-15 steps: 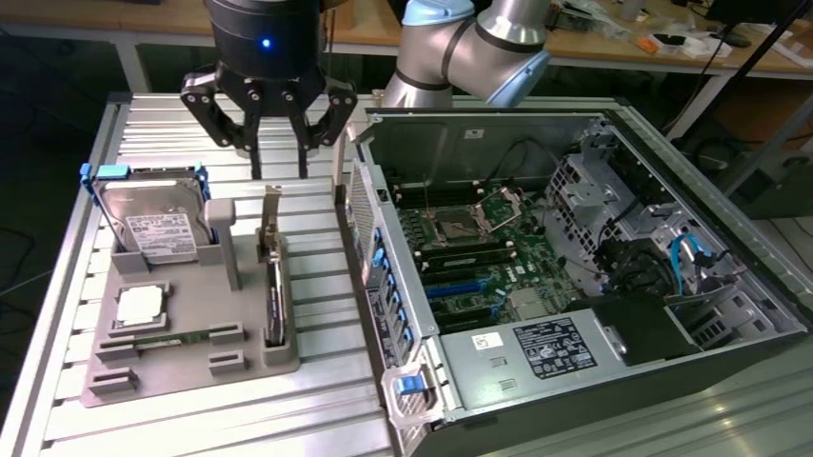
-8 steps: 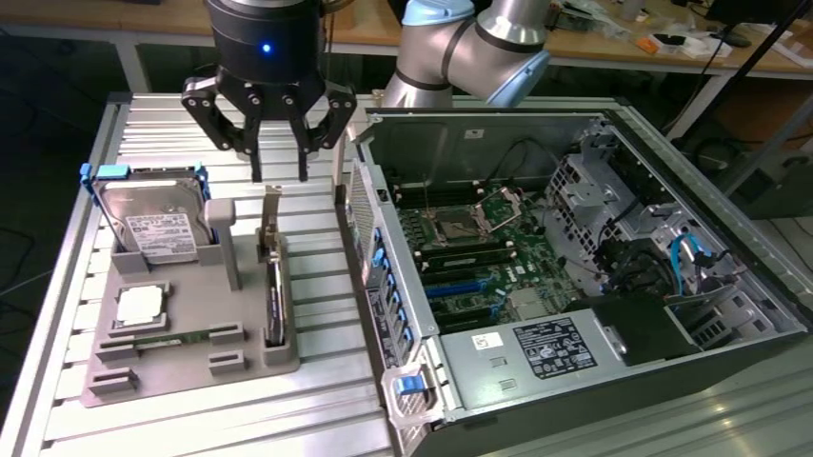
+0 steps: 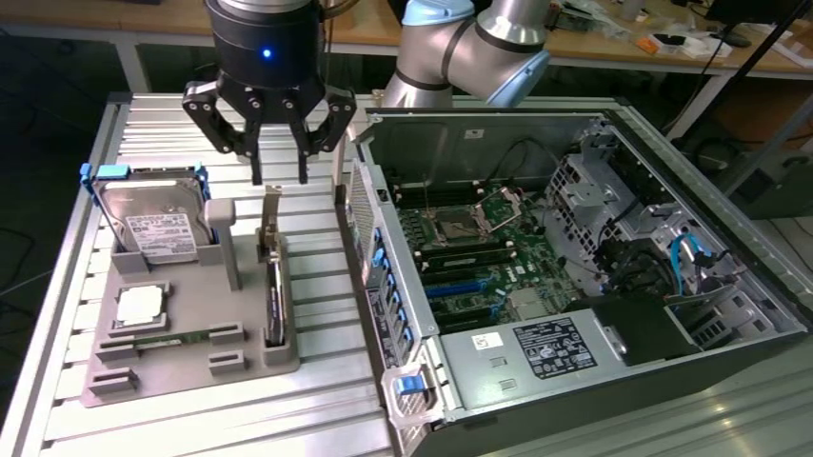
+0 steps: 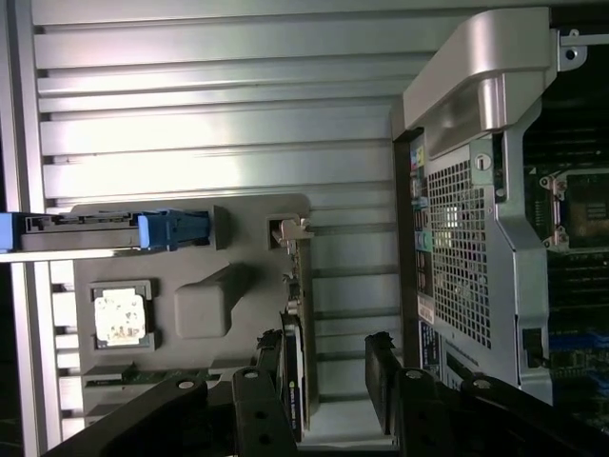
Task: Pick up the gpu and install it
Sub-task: 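Pick up the gpu and move the gpu toward the slot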
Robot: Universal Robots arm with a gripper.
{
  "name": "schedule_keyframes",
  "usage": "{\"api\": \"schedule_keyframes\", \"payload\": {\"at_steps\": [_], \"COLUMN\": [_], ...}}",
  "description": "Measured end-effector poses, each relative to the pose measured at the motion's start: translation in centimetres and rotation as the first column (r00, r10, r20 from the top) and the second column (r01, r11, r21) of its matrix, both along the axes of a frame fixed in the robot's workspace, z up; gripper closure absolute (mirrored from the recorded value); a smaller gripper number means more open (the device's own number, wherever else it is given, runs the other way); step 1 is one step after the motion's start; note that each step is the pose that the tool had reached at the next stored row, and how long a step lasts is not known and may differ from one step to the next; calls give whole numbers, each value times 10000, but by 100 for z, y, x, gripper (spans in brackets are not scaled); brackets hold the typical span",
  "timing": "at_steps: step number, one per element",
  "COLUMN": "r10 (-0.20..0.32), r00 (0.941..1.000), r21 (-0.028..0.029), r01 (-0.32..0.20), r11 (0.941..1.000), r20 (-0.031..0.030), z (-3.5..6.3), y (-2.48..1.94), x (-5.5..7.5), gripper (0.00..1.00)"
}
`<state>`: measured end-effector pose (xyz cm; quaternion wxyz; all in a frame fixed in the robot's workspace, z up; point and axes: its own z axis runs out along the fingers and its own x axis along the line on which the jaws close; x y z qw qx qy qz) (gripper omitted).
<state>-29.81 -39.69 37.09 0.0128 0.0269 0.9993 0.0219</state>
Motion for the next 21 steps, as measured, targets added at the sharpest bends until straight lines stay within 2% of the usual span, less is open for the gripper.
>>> {"api": "schedule_keyframes", "payload": {"at_steps": [21], "r10": [0], "r00": [10000], "r21": [0], "r01": [0], "r11": [10000], "r20": [0], "z": [-74], "y": [0], "x": [0], "gripper": [52]}}
